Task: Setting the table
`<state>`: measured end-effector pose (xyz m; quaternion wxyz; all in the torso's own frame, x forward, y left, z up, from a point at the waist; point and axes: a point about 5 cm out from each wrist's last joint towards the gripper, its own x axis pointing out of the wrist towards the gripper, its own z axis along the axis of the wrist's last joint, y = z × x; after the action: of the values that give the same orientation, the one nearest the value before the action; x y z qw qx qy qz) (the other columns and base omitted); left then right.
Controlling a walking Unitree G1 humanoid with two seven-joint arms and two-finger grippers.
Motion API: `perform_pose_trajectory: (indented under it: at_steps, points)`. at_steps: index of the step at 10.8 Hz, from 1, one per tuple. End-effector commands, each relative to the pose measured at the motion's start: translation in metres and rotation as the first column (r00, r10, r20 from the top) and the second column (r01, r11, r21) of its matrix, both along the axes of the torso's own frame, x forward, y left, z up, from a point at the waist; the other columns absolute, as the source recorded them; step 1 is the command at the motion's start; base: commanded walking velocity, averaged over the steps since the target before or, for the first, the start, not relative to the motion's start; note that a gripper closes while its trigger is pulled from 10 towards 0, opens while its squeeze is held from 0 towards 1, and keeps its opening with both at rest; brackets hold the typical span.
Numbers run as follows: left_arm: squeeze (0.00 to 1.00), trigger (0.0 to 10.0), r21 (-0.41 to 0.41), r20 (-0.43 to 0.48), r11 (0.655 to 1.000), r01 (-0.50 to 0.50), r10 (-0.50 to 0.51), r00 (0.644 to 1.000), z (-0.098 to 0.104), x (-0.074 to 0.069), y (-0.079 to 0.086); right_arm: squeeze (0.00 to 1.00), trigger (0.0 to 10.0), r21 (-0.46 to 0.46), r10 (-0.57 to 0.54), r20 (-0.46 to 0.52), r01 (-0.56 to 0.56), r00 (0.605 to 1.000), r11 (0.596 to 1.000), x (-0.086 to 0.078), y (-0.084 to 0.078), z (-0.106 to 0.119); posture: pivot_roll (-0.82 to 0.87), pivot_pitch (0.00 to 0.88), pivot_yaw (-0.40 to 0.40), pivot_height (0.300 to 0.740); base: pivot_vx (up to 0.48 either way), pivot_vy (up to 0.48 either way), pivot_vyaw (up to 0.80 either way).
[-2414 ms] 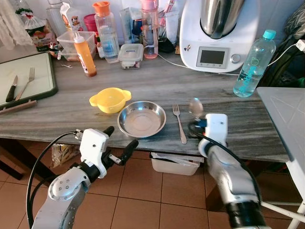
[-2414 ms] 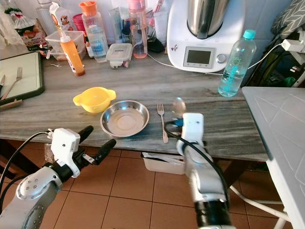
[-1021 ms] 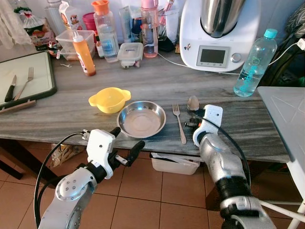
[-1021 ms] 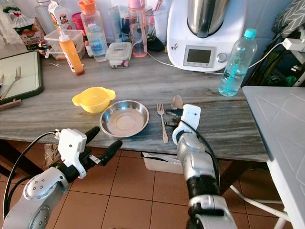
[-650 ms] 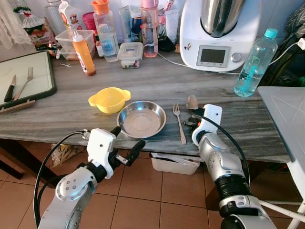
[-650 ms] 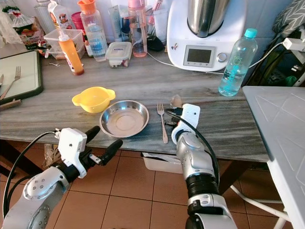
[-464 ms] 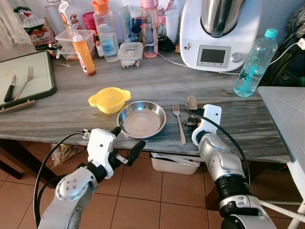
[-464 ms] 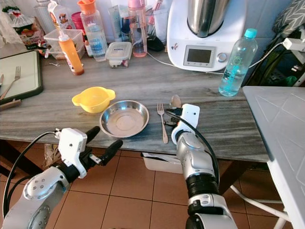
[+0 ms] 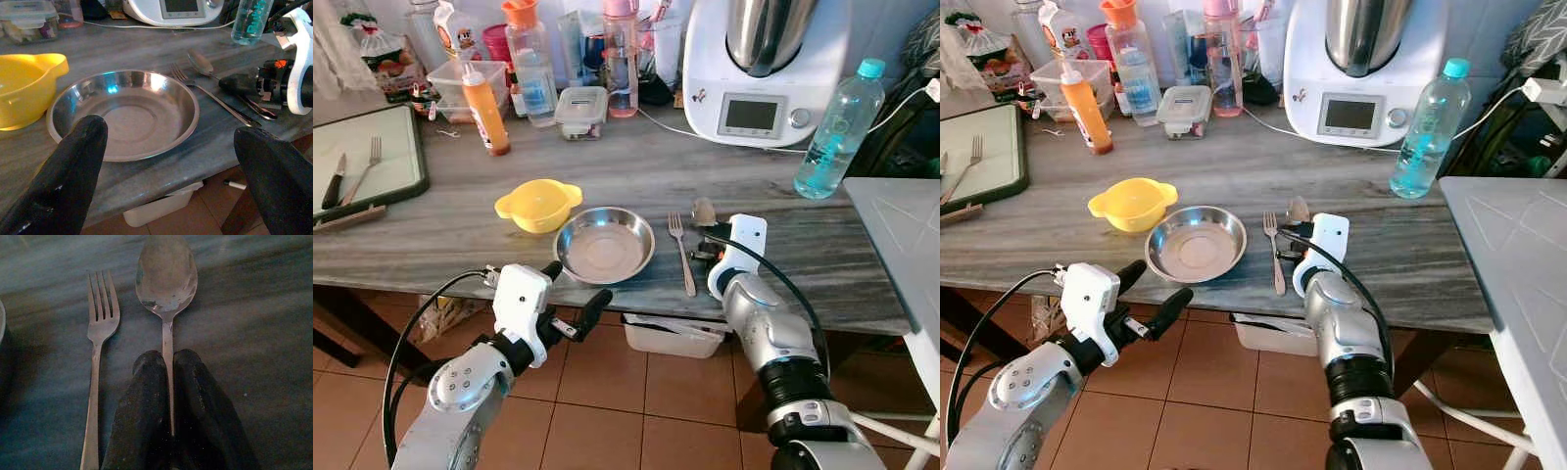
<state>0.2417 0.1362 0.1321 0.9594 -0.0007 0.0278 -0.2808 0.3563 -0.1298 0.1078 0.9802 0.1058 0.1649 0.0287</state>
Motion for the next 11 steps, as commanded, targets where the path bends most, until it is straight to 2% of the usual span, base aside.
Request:
perform_pose_trajectory:
  at_steps: [1, 11]
  points:
    - [0.00, 10.0, 0.018, 0.006, 1.000, 0.005, -0.005, 1.000, 0.002, -0.001, -0.001, 0.00, 10.0, -0.015, 0.000, -0.071, -0.001, 0.998, 1.000, -0.006, -0.004, -0.014, 0.06, 0.084, 0.047, 0.740, 0.000, 0.000, 0.00]
    - [0.00, 10.0, 0.031, -0.009, 0.999, 0.020, -0.019, 1.000, -0.003, 0.001, -0.001, 0.00, 10.0, -0.023, -0.051, -0.082, 0.049, 0.995, 0.999, -0.013, -0.019, -0.015, 0.05, 0.086, 0.058, 0.740, 0.000, 0.000, 0.00]
